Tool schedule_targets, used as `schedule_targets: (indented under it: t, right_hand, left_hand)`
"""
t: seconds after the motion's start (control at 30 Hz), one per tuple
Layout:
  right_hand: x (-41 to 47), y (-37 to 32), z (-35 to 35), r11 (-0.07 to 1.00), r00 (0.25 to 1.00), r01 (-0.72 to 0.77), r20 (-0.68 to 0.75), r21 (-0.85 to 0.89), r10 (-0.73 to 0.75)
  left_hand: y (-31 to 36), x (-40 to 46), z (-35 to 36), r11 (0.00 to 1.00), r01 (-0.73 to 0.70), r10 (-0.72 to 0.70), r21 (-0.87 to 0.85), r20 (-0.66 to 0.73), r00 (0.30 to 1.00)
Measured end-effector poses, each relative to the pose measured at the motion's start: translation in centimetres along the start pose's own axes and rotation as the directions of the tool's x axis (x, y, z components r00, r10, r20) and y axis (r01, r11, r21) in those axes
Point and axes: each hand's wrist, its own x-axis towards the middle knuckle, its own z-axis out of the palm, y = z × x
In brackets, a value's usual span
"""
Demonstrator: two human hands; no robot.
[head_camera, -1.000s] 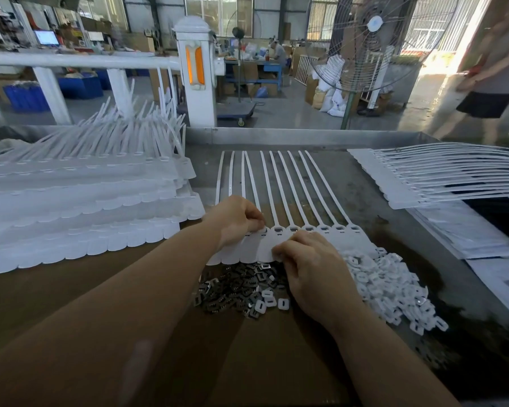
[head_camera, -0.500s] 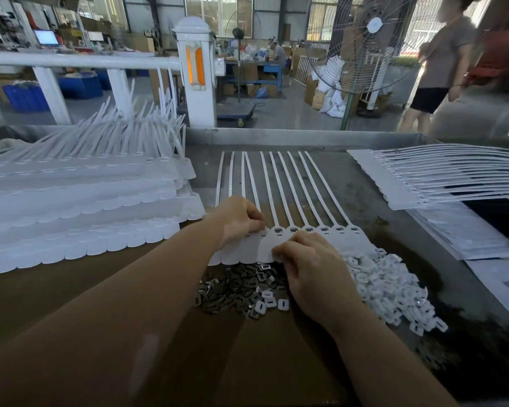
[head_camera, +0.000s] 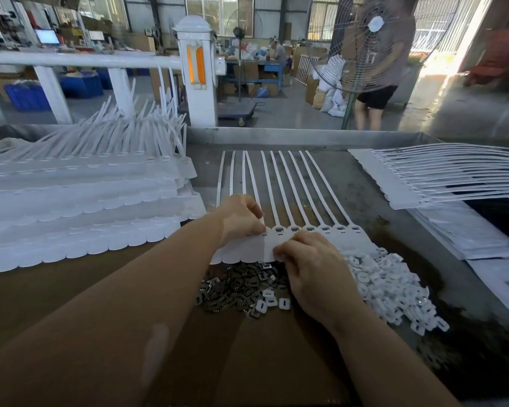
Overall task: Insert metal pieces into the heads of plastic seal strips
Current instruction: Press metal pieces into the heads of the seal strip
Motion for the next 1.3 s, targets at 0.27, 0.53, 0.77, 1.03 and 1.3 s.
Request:
schedule_targets:
  t: [0.27,0.53,0.77,1.03,1.3]
  right_hand:
    - [0.0,0.0,0.0,1.0,1.0,0.001,0.019,-0.01,-0.001]
    - [0.0,0.0,-0.2,1.0,0.999,-0.014,0.04,-0.005,0.014]
    - [0.0,0.0,-0.3,1.0,0.999,-0.019,0.044,0.002,0.018]
    - [0.1,0.3,-0.3,0.999,0.998,-0.031,0.054,0.014,0.031]
    - [0.1,0.3,-0.4,0.999,0.996,-0.034,0.084,-0.008,0.034]
  left_hand:
    - [0.8,0.2,0.6,0.995,0.094,-0.094,-0.028,-0.02,0.995]
    - [1.1,0.0,0.5,0.995,0.101,-0.101,-0.012,-0.019,0.995]
    - [-0.2,-0.7,0.1,1.0,-0.013,0.013,-0.028,-0.02,1.0]
    - [0.1,-4.9,-1.1,0.926,-0.362,0.341,0.11,0.169,0.925]
    - [-0.3,-7.1,-0.7,0.895,-0.385,0.262,0.225,0.434,0.862]
